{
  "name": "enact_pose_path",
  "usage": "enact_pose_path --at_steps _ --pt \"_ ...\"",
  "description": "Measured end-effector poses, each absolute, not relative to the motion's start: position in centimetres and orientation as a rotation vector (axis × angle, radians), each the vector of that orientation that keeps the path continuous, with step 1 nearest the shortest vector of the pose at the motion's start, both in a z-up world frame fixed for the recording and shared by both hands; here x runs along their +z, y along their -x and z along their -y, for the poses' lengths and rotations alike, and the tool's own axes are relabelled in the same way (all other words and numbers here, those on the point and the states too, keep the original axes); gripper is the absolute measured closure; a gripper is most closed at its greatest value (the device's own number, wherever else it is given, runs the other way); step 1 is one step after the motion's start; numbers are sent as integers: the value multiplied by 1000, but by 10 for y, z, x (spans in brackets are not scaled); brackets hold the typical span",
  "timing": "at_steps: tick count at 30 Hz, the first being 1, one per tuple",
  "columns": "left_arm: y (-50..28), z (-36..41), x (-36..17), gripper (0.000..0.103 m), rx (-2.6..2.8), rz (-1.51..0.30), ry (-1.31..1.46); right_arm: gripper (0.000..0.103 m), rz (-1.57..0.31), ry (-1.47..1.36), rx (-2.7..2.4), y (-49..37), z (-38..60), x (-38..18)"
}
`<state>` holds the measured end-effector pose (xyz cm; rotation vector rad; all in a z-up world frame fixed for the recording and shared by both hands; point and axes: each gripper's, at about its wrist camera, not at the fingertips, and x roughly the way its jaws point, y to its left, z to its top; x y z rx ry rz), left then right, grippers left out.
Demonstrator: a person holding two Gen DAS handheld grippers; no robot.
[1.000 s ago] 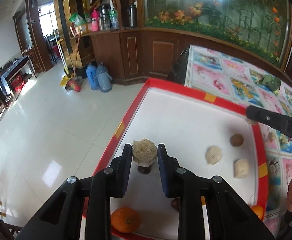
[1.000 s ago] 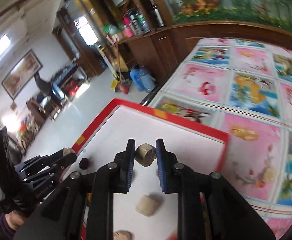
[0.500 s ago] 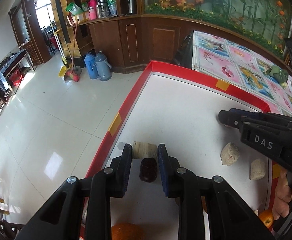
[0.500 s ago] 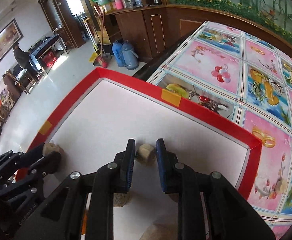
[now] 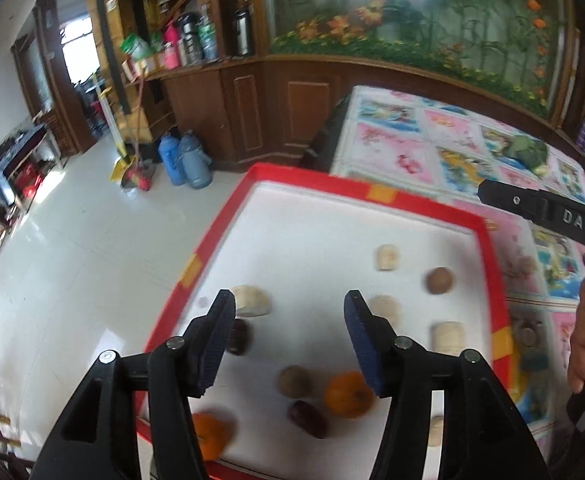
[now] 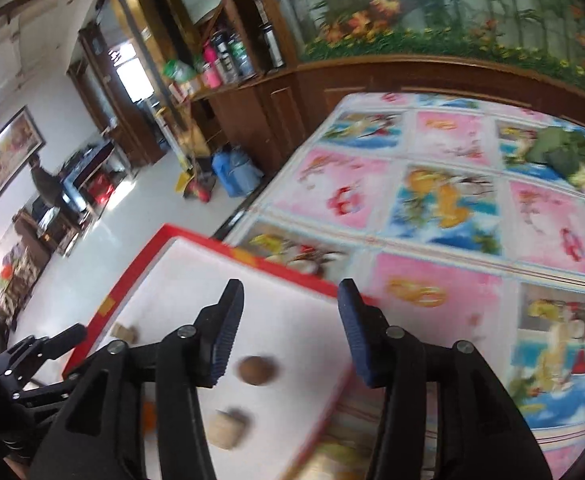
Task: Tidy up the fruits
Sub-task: 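Open both tools to release the cake pieces into the tray, then move both open tools back over the table toward the remaining items, then grasp a dark red date with the right tool while the left tool grasps a beige cake block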
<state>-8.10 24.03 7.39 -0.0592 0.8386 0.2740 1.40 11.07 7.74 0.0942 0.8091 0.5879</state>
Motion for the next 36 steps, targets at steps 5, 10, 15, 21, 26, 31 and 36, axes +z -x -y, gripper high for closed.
enact_pose_path --at_steps 5,10,15,21,26,31,36 --pt "79 -189 86 39 159 -817 -5 48 -786 -191 430 -27 -9 73" --pt "65 -136 91 39 49 -808 -71 48 -783 -348 260 -40 105 64" --pt "42 -89 83 39 -48 -826 -104 48 -856 -536 181 -49 189 45" --pt "9 -48 57 41 -89 -879 -140 56 -919 -566 168 -52 210 37" --pt "-1 -35 43 54 -108 -906 -149 64 -956 -522 167 -58 198 28" --pt "-4 -33 38 54 -107 -920 -140 69 -994 -445 107 -65 188 17" --pt "-9 -26 33 54 -116 -933 -139 74 -1018 -381 61 -68 182 12"
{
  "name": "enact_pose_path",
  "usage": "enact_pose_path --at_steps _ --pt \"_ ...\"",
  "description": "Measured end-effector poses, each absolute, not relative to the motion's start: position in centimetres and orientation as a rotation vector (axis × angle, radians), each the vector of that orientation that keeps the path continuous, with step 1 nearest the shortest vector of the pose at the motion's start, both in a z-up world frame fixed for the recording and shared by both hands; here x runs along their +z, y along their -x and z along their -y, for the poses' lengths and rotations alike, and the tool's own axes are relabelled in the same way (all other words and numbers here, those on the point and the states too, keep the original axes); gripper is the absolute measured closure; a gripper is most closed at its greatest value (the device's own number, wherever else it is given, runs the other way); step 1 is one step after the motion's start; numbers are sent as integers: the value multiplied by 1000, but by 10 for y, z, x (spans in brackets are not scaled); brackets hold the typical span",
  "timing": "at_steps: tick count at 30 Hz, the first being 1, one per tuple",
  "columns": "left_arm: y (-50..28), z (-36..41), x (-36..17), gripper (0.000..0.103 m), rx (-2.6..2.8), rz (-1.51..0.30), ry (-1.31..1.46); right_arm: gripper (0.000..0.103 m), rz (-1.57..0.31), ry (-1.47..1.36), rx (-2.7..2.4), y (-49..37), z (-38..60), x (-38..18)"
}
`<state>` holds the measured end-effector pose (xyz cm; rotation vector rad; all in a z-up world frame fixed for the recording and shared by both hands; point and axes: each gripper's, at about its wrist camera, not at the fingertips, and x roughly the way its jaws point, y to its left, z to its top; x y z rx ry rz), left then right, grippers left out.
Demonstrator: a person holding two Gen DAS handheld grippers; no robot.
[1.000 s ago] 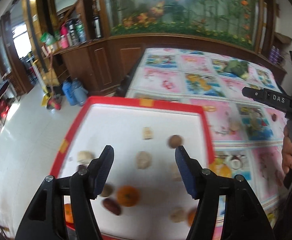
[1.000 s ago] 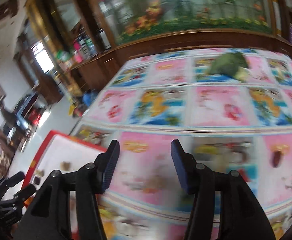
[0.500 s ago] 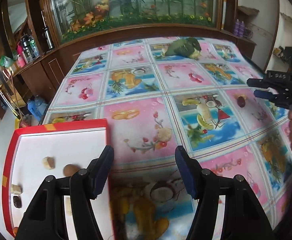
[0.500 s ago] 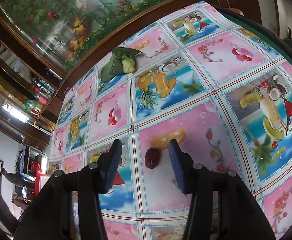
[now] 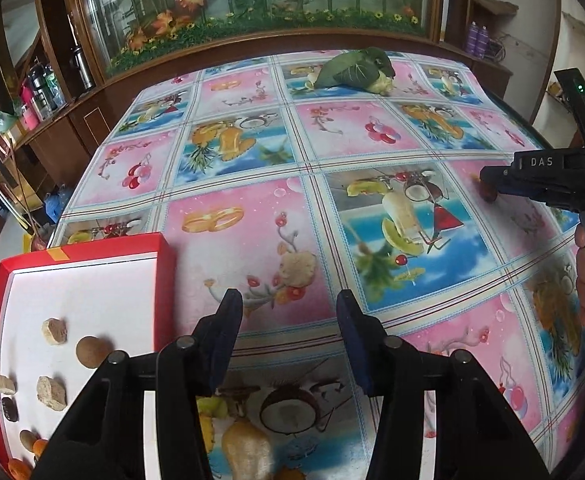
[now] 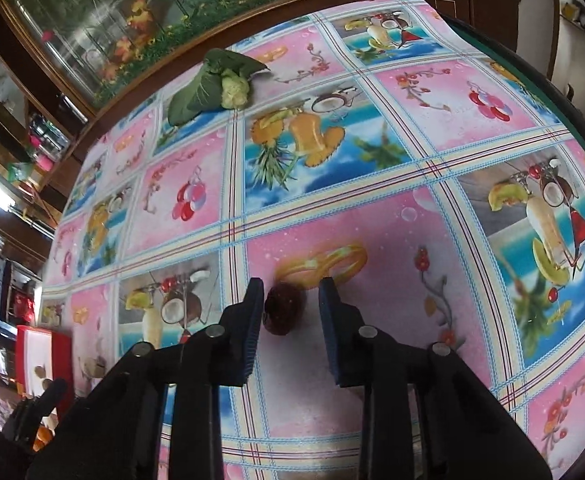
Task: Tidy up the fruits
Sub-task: 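Grasp a dark red date with the right tool while the left tool grasps a beige cake block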
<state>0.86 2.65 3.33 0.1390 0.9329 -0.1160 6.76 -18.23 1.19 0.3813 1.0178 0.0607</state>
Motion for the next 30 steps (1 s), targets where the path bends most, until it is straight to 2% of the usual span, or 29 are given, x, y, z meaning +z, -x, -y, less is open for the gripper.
enact_pose_path --at_steps 7,11,13,17,19,25,30 --pt "-23 -26 22 54 -117 -965 -97 84 -1004 -202 -16 -66 159 11" --pt "-31 -28 17 55 -116 -978 -75 84 -995 -179 -29 -66 156 12" --pt "-35 -28 15 67 -118 -985 -65 84 -995 -201 -22 -66 158 12" --pt "-38 -28 13 71 -120 -981 -60 84 -977 -271 3 -64 164 20" --pt "-39 -27 13 82 -124 -978 -54 84 -959 -299 13 -62 166 24" --pt "-34 -26 17 82 -112 -957 -49 84 -922 -348 63 -56 165 35" --pt "-12 -20 42 82 -116 -880 -67 84 -896 -383 116 -51 162 42"
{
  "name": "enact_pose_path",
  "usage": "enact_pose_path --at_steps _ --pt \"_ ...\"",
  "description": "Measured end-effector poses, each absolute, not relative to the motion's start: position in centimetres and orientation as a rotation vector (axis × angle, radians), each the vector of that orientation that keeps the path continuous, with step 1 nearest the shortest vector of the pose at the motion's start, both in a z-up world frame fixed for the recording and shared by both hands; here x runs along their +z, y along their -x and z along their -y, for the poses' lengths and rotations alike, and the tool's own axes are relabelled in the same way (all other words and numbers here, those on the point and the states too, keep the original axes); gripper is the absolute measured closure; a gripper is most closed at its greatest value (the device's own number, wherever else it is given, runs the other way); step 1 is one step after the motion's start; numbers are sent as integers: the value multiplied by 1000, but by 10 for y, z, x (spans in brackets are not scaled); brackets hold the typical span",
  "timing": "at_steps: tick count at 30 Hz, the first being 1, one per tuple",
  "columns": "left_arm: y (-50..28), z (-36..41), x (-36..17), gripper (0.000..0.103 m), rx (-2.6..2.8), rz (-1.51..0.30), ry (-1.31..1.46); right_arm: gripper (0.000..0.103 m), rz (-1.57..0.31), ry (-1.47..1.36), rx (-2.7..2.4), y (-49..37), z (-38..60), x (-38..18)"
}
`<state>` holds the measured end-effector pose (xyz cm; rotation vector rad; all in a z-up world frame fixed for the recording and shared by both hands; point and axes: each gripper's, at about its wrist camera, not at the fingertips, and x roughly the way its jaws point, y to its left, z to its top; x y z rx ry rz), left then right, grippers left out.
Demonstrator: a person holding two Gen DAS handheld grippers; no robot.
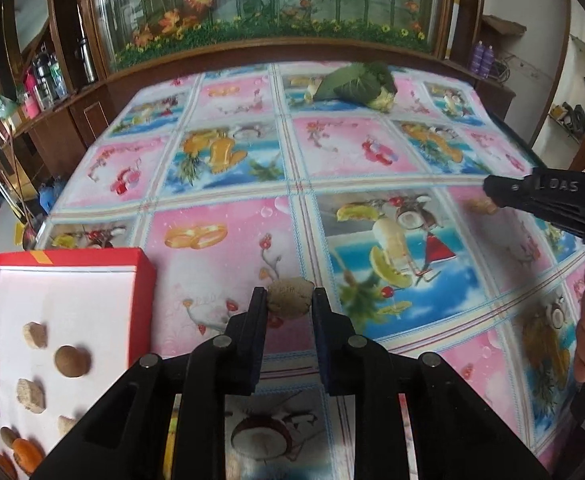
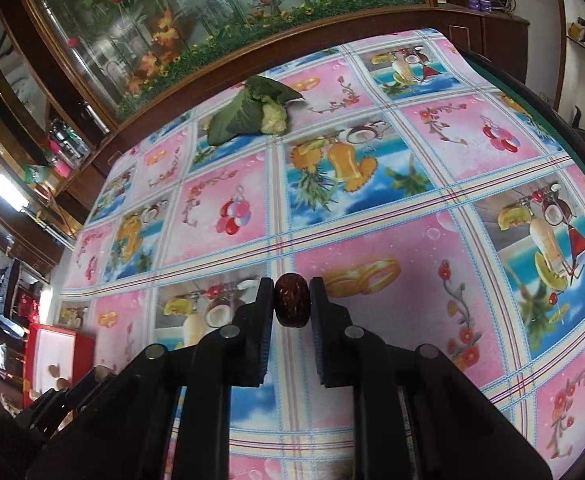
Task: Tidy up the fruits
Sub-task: 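Grasp a dark red date with the right tool while the left tool grasps a beige cake block, then carry the date and cake block over the tray with both tools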
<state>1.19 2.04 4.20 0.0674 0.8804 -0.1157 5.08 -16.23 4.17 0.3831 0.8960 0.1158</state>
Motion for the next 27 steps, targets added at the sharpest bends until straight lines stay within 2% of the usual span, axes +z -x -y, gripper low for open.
enact_pose_path --at_steps 11,18,27 --pt "45 -10 87 82 -138 -723 -58 83 -584 -304 280 -3 123 92" --pt "68 -21 85 82 -174 -726 -39 83 -631 -208 256 -9 101 72" --pt "79 -84 78 82 -72 -735 43 83 -644 -133 222 -7 86 54"
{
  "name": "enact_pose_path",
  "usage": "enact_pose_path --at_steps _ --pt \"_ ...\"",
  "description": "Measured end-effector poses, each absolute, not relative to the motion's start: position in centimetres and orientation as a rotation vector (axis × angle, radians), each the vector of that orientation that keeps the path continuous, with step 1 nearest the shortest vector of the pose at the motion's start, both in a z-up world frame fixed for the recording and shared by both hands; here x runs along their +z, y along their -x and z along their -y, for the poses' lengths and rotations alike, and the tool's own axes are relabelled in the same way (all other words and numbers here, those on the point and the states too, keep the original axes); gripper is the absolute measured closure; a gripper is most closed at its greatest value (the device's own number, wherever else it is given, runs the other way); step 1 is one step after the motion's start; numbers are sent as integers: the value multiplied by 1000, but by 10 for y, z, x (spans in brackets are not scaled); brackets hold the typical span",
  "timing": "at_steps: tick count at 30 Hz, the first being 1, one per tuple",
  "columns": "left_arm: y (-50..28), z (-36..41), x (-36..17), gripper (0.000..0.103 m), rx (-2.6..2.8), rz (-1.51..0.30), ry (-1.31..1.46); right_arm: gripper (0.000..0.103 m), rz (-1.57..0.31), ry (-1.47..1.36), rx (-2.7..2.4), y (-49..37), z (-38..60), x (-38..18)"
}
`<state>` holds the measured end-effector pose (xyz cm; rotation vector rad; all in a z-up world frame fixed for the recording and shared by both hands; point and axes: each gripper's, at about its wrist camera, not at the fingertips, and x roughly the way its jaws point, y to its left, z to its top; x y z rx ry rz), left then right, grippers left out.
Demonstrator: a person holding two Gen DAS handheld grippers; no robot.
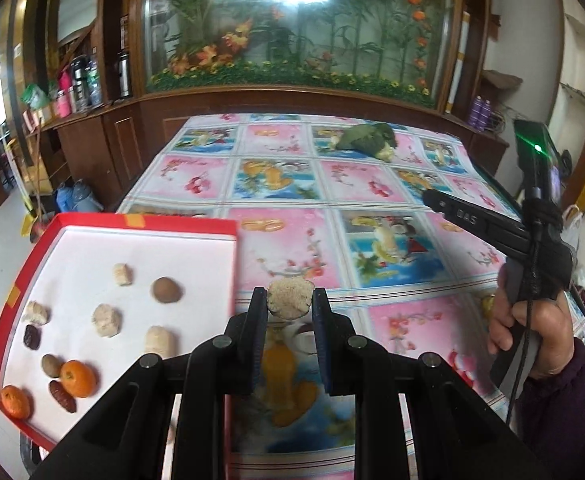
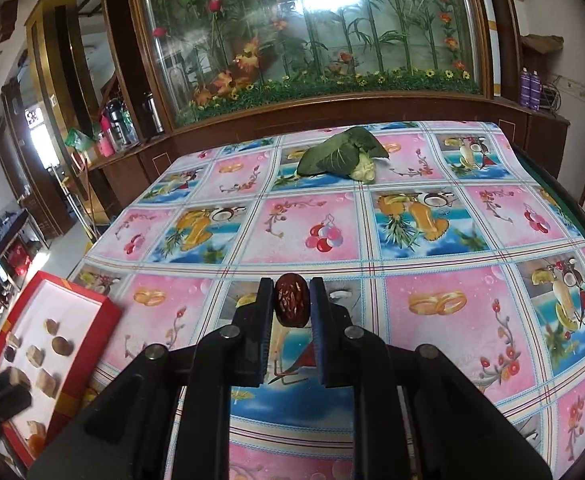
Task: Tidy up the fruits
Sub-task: 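Carry the date and cake block over the tray with both tools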
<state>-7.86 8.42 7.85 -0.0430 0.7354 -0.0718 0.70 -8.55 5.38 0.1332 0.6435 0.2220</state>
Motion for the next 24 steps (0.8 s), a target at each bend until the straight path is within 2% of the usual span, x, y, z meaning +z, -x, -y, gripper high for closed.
enact_pose_path --at_steps 12,24 --pt "86 -148 79 82 98 -668 70 83 -606 -75 274 20 38 51" --pt "95 -162 75 82 71 -673 103 83 -614 -61 271 29 15 44"
